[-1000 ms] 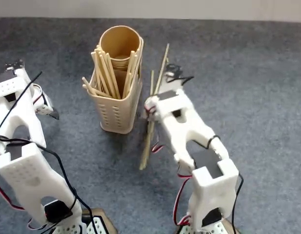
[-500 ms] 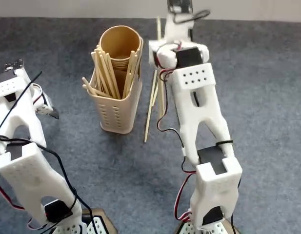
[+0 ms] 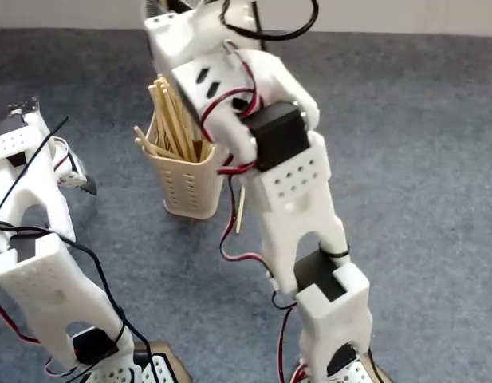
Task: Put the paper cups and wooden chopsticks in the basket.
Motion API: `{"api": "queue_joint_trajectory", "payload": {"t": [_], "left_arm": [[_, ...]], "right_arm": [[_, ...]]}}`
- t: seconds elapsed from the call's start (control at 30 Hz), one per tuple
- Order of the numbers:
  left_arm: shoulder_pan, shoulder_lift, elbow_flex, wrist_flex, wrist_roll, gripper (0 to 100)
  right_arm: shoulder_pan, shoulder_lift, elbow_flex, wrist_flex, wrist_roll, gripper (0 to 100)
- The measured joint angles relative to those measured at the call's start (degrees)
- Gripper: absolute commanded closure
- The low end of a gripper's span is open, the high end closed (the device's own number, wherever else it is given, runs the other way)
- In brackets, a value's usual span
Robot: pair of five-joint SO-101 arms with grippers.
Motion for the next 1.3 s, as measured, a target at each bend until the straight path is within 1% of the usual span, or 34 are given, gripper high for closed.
{"api": "queue_joint_trajectory", "payload": {"t": [0.23, 0.5, 0.57, 0.63, 0.7, 0.77, 1.0, 1.1, 1.2, 1.3], "left_arm": [[0.00, 0.00, 3.16, -3.96, 0.00, 77], [0.00, 0.00, 3.43, -5.01, 0.00, 77], [0.00, 0.00, 3.43, -5.10, 0.00, 77], [0.00, 0.00, 3.43, -5.10, 0.00, 77], [0.00, 0.00, 3.43, -5.10, 0.00, 77], [0.00, 0.00, 3.43, -5.10, 0.00, 77], [0.35, 0.00, 3.43, -5.10, 0.00, 77], [0.44, 0.00, 3.43, -5.10, 0.00, 77], [0.62, 0.00, 3.43, -5.10, 0.00, 77], [0.70, 0.00, 3.43, -5.10, 0.00, 77]], "right_arm": [[-0.88, 4.84, -0.09, -5.89, 0.53, 99.3], [-0.35, 14.59, -0.09, -9.14, 0.53, 99.1], [0.35, 14.95, -0.97, -9.14, 0.53, 95.8], [0.97, 14.95, -2.64, -8.09, 0.53, 89.5], [1.23, 14.86, -4.22, -6.33, 0.53, 83.4], [1.23, 14.86, -5.54, -4.13, 0.53, 79.7], [1.23, 14.86, -11.96, 2.29, 0.97, 79.2], [1.23, 14.86, -16.18, 5.71, 5.71, 79.2], [1.23, 14.42, -21.27, 14.95, 10.02, 79.2], [1.93, 12.48, -20.75, 30.24, 11.16, 79.2]]}}
